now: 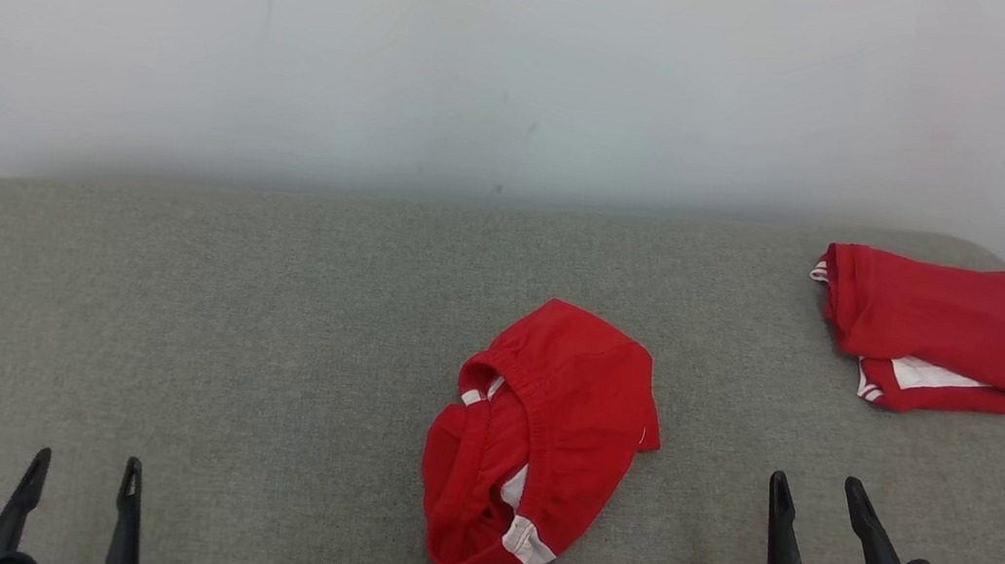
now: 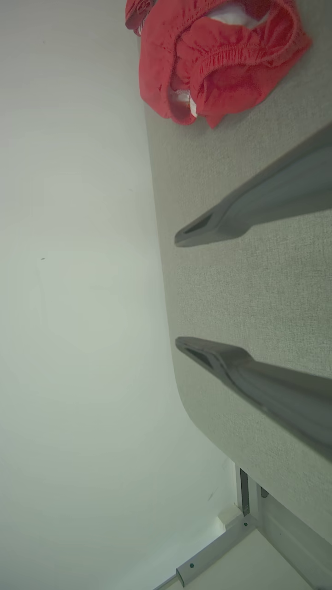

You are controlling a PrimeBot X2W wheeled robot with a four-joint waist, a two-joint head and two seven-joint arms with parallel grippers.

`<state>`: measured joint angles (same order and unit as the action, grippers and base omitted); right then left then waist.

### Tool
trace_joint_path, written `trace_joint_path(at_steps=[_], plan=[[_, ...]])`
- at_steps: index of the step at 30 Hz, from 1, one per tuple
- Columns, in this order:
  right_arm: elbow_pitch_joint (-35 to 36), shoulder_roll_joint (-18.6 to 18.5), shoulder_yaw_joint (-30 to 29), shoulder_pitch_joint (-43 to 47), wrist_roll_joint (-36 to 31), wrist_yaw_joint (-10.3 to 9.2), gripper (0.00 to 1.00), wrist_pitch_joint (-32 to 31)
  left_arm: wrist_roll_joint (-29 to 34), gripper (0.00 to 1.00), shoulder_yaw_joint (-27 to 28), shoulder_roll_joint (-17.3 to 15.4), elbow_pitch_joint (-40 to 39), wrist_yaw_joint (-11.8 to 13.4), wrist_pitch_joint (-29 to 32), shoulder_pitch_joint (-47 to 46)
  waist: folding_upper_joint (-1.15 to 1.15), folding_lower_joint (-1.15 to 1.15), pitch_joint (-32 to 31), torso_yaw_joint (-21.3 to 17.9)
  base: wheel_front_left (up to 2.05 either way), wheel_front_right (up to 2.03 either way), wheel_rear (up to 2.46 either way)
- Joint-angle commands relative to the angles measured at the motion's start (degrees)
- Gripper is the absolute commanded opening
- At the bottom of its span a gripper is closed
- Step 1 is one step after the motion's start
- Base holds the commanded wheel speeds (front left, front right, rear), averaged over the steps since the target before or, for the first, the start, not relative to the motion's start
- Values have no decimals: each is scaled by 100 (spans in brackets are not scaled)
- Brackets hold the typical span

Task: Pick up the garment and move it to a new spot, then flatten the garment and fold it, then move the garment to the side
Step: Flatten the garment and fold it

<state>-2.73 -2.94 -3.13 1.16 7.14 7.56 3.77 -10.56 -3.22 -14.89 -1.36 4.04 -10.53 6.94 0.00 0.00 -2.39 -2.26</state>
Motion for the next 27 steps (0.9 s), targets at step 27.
trace_joint_path(at_steps=[27], plan=[[-296, 13, 80, -325, 202, -12, 100, 292, -170, 100, -2346, 830, 2652, -1118, -193, -1803, 0, 0, 704, -1331, 0, 0, 0]])
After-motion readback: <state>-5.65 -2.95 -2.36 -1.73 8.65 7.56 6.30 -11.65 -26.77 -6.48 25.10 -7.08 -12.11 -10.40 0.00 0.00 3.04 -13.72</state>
